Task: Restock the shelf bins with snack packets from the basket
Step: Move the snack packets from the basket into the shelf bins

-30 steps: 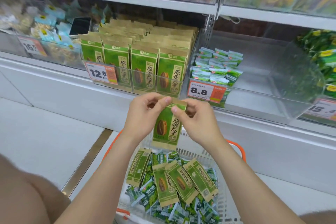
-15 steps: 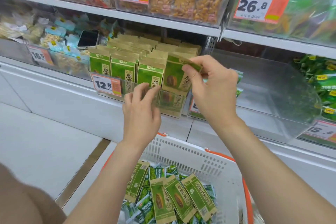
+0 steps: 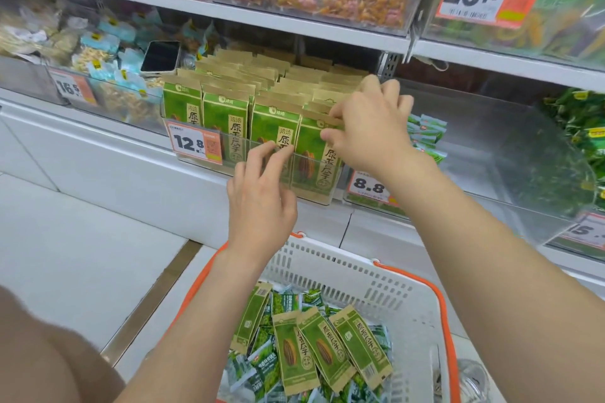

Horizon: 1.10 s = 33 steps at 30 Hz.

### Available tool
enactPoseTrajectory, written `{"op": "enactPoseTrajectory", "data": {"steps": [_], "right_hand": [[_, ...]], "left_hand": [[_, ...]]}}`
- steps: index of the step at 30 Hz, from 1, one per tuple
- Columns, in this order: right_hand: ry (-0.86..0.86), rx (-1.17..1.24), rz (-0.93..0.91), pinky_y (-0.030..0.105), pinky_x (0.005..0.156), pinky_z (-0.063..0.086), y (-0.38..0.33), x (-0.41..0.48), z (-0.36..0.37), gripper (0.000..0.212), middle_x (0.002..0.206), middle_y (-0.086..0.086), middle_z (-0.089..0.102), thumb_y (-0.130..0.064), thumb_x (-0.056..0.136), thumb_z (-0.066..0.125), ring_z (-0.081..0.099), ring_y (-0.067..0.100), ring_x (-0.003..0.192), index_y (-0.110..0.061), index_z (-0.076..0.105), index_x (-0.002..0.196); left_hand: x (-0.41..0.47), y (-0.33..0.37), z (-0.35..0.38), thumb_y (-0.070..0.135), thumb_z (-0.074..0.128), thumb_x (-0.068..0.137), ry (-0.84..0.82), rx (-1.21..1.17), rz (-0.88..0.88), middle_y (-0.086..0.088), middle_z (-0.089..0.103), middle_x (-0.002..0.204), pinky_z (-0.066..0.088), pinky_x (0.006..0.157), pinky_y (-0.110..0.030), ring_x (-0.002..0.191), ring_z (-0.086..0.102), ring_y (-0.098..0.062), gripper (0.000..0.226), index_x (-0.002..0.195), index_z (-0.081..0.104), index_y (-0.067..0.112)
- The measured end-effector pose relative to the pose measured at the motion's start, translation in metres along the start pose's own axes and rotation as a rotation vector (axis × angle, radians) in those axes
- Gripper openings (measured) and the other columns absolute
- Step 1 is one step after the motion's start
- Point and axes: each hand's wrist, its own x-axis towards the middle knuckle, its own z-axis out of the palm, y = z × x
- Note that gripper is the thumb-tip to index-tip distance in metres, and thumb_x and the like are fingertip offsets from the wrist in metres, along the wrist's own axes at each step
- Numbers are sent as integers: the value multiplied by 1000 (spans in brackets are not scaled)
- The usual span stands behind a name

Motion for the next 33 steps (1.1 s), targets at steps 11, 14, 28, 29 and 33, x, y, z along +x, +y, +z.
{"op": "enactPoseTrajectory", "data": {"steps": [11, 14, 28, 29, 33], "right_hand": [[220, 372, -279, 39, 69, 42, 0, -122, 85, 11, 83, 4, 64, -15, 87, 55, 58, 29, 79, -12, 65, 91], [-250, 321, -127, 35, 64, 42, 8, -155, 122, 16, 87, 5, 70, -22, 87, 53, 65, 32, 80, -17, 64, 97], [-1287, 64, -9, 36, 69, 46, 51, -250, 224, 32, 75, 4, 44, -5, 96, 52, 48, 22, 67, -17, 38, 70], [-1284, 81, -3, 36, 69, 46, 51, -250, 227, 30, 76, 4, 46, -6, 96, 51, 50, 23, 69, -17, 40, 70], [-1216, 150, 36, 37, 67, 51, 56, -243, 235, 17, 81, 8, 58, -8, 94, 50, 60, 27, 75, -12, 53, 78]], "left_hand": [[-42, -17, 43, 12, 48, 86, -168, -162, 24, 2, 56, 101, 48, 79, -44, 94, 56, -25, 22, 98, 62, 23], [-65, -28, 65, 17, 46, 85, -526, -133, -60, 12, 62, 78, 51, 67, -40, 78, 62, -23, 21, 82, 54, 37], [-186, -73, 141, 6, 52, 102, -1295, 67, -315, -9, 35, 154, 50, 107, -42, 132, 52, -31, 39, 137, 56, 23], [-191, -75, 145, 2, 54, 100, -1271, 68, -344, -9, 31, 155, 49, 108, -43, 136, 49, -33, 39, 131, 58, 25], [-200, -81, 161, 2, 53, 102, -1114, 44, -447, -6, 58, 144, 54, 99, -33, 118, 63, -22, 33, 122, 69, 23]]}}
